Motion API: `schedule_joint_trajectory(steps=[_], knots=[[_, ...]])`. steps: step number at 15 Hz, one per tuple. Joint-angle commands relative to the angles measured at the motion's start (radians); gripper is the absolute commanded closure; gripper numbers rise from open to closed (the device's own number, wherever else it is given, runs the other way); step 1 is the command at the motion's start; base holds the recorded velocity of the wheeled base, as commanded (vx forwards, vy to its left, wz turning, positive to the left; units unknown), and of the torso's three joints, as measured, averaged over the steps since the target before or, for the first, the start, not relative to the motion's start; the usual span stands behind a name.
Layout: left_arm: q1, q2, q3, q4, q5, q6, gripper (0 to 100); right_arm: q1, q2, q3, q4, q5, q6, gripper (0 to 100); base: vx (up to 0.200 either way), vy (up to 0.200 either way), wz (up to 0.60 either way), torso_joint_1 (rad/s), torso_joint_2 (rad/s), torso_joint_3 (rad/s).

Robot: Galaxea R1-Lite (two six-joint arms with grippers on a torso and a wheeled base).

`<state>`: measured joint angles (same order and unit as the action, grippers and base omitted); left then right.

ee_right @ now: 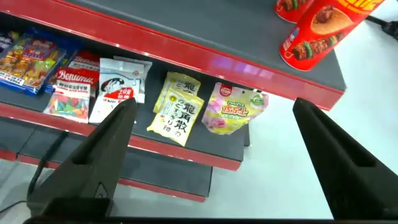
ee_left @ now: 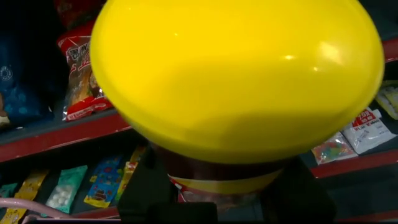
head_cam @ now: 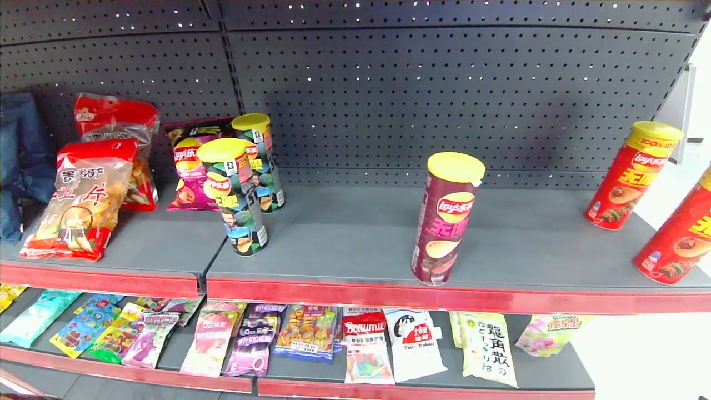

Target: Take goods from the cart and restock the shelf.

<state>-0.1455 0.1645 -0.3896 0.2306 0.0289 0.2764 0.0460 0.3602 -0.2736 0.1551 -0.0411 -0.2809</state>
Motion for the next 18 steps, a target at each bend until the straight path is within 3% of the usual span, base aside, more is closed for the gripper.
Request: schedule_joint_trajectory(steps=[1, 5, 8, 11, 13, 14, 15, 17, 18], knots=[[0.0, 0.003, -0.003, -0.001, 0.0, 0.003, 100, 0.002, 0.006, 0.001, -0.002, 0.001, 0.0, 0, 0.0, 0.0, -0.6, -0.012, 0.01, 0.012], [0.0, 0.004, -0.003, -0.001, 0.0, 0.012, 100, 0.003, 0.016, 0.001, -0.002, 0.003, 0.0, 0, 0.0, 0.0, -0.6, 0.007, 0.0, 0.001], [-0.005, 0.007, -0.003, -0.001, -0.001, 0.01, 100, 0.008, 0.009, 0.001, -0.011, 0.012, 0.008, 0, 0.0, 0.0, 0.0, 0.0, 0.0, 0.0], [-0.052, 0.036, 0.0, -0.001, -0.001, 0.009, 100, 0.008, -0.083, 0.002, -0.009, 0.013, 0.034, 0, 0.0, 0.0, 0.0, 0.0, 0.0, 0.0], [-0.066, 0.148, -0.003, -0.039, -0.003, -0.013, 100, 0.032, -0.273, 0.073, -0.002, 0.043, 0.126, 0, 0.0, 0.0, 0.0, 0.0, 0.0, 0.0], [-0.066, 0.19, -0.002, -0.076, -0.018, -0.045, 100, 0.034, -0.267, 0.119, -0.031, 0.055, 0.132, 0, 0.0, 0.0, 0.0, 0.0, 0.0, 0.0], [-0.066, 0.233, -0.002, -0.111, -0.055, -0.075, 100, 0.034, -0.267, 0.149, -0.103, 0.056, 0.127, 0, 0.0, 0.0, 0.0, 0.0, 0.0, 0.0], [-0.066, 0.328, -0.006, -0.152, -0.133, -0.102, 100, 0.034, -0.267, 0.269, -0.195, 0.084, 0.177, 0, 0.0, 0.0, 0.0, 0.0, 0.0, 0.0], [-0.066, 0.346, -0.006, -0.154, -0.152, -0.102, 100, 0.035, -0.262, 0.269, -0.209, 0.095, 0.226, 0, 0.0, 0.0, 0.0, 0.0, 0.0, 0.0]])
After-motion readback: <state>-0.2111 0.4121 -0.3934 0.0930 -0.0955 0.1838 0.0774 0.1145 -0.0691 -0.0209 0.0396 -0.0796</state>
